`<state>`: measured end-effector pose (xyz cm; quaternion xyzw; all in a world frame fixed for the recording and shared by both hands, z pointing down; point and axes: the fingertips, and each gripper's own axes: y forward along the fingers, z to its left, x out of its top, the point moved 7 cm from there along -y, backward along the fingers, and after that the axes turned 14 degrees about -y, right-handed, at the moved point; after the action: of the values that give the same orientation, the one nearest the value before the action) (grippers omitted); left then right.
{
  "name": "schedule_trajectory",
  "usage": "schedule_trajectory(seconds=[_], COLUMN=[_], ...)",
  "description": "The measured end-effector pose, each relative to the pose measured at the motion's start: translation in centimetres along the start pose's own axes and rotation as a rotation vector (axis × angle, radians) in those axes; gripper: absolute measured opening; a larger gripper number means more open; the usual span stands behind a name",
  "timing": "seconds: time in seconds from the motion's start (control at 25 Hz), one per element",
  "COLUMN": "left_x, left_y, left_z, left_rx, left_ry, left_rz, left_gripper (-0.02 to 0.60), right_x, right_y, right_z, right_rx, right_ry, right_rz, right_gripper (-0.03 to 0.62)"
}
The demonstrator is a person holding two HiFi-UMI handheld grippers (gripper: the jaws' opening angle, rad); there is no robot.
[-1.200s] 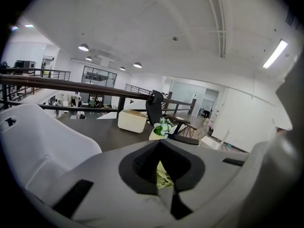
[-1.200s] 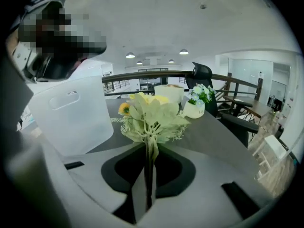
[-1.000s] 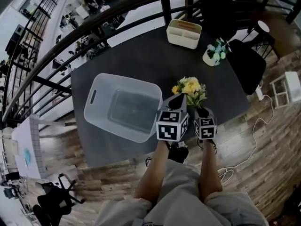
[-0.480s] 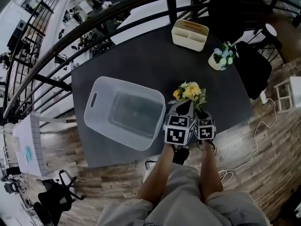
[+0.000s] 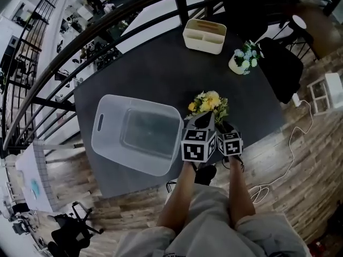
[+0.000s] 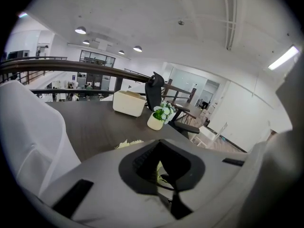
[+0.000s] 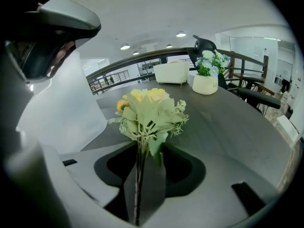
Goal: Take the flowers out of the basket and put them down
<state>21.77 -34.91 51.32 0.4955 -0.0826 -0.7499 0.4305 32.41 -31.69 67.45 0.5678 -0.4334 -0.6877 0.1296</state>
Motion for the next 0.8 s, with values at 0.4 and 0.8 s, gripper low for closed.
schedule_trajectory(seconds=[0.4, 0.8], left_x=[0.5, 0.3], left_y=[-0.9, -4.9], left_z=[-1.6, -3.1], left_rx=[-0.049, -0.116], left_ry=[0.035, 0.046], left_rz=[-0.021, -0.069], left_gripper=[0.028, 0.028], right_x=[-0.5, 2.2], right_y=[-1.7, -7.6], right_z=[0.3, 1.9], right_rx=[-0.001, -0.140], right_ry=[-0.034, -0.082], right_rz=[0.051, -0.050], right_gripper=[0.310, 0.310])
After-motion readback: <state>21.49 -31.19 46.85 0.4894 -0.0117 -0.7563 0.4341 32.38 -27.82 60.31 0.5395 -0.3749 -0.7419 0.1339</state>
